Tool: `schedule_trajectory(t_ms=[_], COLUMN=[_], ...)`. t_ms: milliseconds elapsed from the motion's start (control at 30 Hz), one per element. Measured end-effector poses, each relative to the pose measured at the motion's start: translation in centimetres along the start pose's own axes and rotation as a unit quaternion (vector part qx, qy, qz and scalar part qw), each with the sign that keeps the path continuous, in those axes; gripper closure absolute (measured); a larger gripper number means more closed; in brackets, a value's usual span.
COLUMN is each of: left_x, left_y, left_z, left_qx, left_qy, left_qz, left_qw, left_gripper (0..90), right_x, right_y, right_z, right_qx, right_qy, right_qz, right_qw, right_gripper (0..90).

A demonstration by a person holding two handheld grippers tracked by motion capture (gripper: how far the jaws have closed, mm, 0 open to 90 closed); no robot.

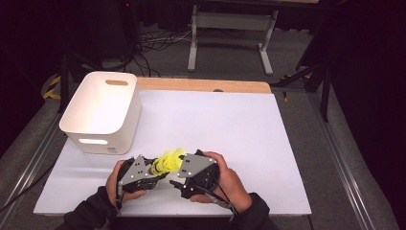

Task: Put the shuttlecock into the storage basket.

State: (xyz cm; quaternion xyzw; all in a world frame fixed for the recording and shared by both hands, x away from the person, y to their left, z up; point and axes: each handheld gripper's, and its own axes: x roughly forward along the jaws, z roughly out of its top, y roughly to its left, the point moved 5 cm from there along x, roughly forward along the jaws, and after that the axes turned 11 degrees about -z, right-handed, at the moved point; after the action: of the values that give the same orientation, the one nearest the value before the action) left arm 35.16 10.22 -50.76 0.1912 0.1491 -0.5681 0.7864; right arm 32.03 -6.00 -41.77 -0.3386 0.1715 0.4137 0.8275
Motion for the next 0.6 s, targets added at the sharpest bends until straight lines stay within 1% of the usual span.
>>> schedule_trajectory(t_ms=[33,67,100,133,267,333,367,467,500,600], left_x=[0.0,0.0,0.0,0.0,-0.1,-0.2,-0.2,-0.3,-0.4,-0.5], left_y=[0.0,0.0,0.0,0.0,0.1,0.1,0.1,0.2,0.2,0.2], left_z=[0.0,0.0,-0.1,-0.1,-0.1,-0.1,-0.1,-0.1,-0.2,-0.2], left_qx=[-0.001,-0.001,-0.001,-0.001,-0.008,-0.008,-0.008,-0.008,-0.009,-0.013], left_qy=[0.000,0.000,0.001,0.000,-0.004,-0.005,-0.005,-0.007,-0.007,-0.010], left_qz=[-0.001,-0.001,-0.001,0.000,-0.002,-0.001,-0.001,0.000,0.000,0.001], left_qw=[1.0000,1.0000,1.0000,1.0000,1.0000,1.0000,1.0000,0.9999,0.9999,0.9999], left_gripper=[54.0,54.1,54.1,54.0,54.1,54.0,54.0,53.9,53.8,53.8], right_x=[-0.2,-0.2,-0.4,-0.7,-1.4,-1.8,-1.8,-2.5,-2.8,-3.1], right_y=[-0.2,-0.2,-0.4,-0.9,-1.6,-2.0,-2.0,-2.7,-3.1,-3.4], right_z=[-0.1,-0.1,-0.2,-0.5,-0.9,-1.3,-1.3,-2.1,-2.7,-3.5], right_qx=[0.001,0.001,0.004,0.012,0.025,0.029,0.029,0.037,0.044,0.055], right_qy=[-0.006,-0.006,-0.008,-0.013,-0.025,-0.030,-0.030,-0.039,-0.043,-0.046], right_qz=[-0.003,-0.003,-0.008,-0.017,-0.029,-0.040,-0.040,-0.056,-0.068,-0.074], right_qw=[1.0000,1.0000,0.9999,0.9997,0.9989,0.9983,0.9983,0.9970,0.9958,0.9947], right_gripper=[29.2,29.2,28.9,28.6,28.0,27.2,27.2,26.9,26.7,26.7])
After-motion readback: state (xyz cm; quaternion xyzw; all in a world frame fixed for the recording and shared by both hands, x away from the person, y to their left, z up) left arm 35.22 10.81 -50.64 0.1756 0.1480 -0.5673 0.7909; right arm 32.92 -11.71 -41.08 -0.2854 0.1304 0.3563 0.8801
